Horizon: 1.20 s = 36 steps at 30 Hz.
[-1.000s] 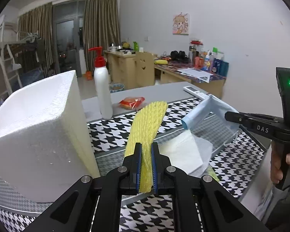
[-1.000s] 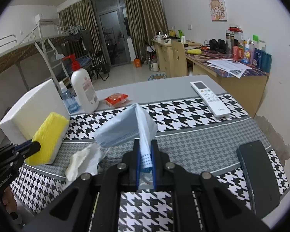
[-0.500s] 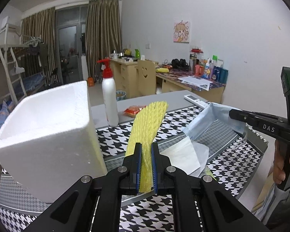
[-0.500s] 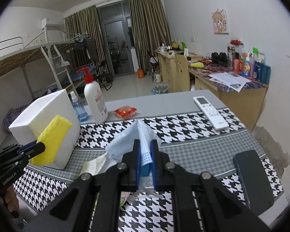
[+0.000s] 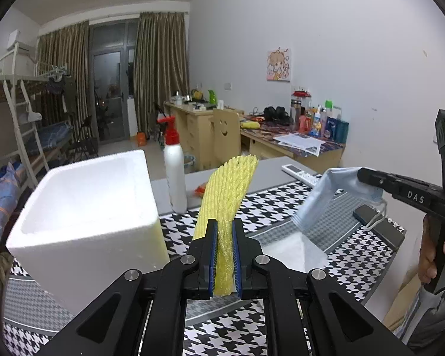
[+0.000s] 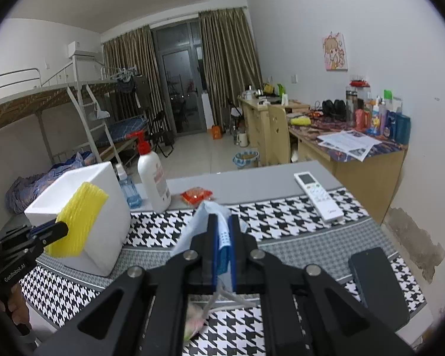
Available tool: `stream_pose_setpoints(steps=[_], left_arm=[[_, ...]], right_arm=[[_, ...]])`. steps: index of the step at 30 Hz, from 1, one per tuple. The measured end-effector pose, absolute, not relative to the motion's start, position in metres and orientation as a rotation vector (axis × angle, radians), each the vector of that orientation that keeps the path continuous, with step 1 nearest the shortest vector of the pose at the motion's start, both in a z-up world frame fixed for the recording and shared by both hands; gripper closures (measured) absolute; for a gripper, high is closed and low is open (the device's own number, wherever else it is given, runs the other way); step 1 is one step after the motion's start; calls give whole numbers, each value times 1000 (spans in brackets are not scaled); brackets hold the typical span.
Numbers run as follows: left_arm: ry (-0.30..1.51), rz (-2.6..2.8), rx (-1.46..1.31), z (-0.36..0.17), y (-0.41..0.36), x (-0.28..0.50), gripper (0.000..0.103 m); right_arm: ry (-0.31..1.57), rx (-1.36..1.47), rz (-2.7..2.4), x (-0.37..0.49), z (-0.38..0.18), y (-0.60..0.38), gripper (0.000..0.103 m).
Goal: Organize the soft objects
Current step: 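Lift the net with the left tool while the right tool carries the mask toward the white foam box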
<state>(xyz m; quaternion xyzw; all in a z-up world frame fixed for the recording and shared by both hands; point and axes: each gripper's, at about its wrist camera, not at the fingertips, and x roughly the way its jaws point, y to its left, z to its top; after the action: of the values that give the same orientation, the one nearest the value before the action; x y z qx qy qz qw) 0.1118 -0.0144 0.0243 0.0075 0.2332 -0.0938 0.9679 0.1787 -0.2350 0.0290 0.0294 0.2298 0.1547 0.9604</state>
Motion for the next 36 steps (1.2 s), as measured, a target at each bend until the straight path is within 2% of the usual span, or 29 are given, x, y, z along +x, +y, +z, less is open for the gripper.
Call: stream_pose_setpoints(steps=[23, 36], left_arm=[[410, -145, 12, 42, 5, 101, 93], [375, -88, 13, 61, 21, 98, 93]], right_arm=[[330, 15, 328, 175, 81, -217, 94], [315, 14, 415, 178, 86, -197, 94]])
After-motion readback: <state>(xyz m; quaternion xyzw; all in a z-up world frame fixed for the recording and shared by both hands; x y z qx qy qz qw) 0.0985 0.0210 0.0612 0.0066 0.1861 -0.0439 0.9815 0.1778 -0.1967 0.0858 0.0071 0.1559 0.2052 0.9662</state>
